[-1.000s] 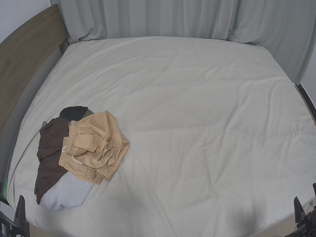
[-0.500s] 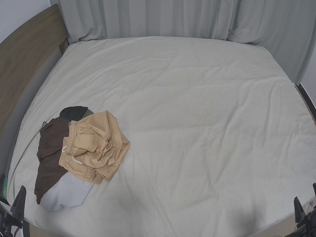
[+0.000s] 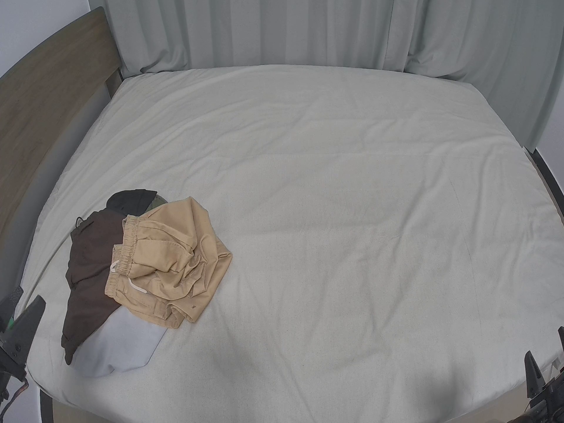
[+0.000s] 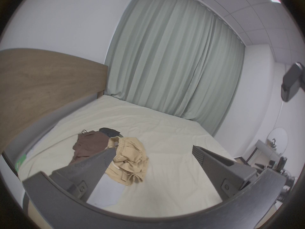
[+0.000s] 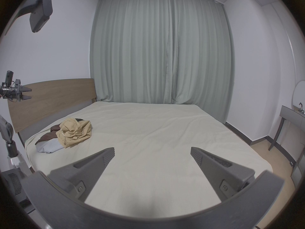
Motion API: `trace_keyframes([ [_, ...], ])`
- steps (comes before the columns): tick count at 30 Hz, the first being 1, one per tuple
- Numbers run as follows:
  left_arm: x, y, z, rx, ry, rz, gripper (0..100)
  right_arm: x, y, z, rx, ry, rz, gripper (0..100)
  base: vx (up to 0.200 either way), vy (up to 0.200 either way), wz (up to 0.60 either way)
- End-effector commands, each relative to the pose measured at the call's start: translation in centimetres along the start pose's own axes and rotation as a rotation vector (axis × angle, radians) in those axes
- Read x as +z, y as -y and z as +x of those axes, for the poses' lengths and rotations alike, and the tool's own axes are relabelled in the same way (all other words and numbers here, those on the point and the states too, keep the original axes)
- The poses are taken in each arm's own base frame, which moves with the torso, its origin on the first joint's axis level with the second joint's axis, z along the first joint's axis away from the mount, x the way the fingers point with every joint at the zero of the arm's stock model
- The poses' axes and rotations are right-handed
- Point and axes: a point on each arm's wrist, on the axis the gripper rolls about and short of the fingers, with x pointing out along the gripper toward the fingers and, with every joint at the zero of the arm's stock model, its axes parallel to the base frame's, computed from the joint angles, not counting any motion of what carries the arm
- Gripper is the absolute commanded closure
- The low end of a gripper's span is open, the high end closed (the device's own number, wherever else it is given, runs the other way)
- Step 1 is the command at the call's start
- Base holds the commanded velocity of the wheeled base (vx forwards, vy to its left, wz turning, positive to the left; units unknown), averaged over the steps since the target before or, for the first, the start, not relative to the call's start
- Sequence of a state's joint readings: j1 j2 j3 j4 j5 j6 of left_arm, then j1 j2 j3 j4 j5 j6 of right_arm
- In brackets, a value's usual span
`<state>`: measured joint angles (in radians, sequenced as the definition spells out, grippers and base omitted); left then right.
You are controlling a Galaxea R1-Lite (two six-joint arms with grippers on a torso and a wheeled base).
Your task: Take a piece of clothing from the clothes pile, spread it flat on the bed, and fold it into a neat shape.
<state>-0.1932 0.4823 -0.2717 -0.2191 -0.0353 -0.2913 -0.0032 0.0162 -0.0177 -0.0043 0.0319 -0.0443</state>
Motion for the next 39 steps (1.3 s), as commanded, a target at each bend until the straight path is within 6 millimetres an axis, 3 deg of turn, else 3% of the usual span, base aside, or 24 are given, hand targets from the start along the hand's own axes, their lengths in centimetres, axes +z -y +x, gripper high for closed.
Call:
trace_keyframes([
  [1,0.2,0.0,2.1,0.002,-0.073,-0.046,0,-0.5,0.0,0.0,0.0,-0.001,0.0,0,0.0,0.0,0.0],
  [10,0.7,0.1,5.7,-0.007,-0.124,-0.073,0,-0.5,0.0,0.0,0.0,-0.001,0.0,0,0.0,0.0,0.0],
  [18,1.1,0.0,7.6,-0.019,-0.168,-0.083,0,-0.5,0.0,0.0,0.0,-0.001,0.0,0,0.0,0.0,0.0],
  [23,1.3,-2.5,10.7,-0.029,-0.248,-0.131,0,-0.5,0.0,0.0,0.0,-0.001,0.001,0,0.0,0.0,0.0],
  [27,1.4,-4.1,12.0,-0.056,-0.245,-0.145,0,-0.5,0.0,0.0,-0.001,-0.001,0.001,0,0.0,0.0,0.0],
  [39,0.8,-5.5,14.5,-0.066,-0.268,-0.164,0,-0.5,0.0,0.0,0.0,-0.001,0.001,0,0.0,0.0,0.0],
])
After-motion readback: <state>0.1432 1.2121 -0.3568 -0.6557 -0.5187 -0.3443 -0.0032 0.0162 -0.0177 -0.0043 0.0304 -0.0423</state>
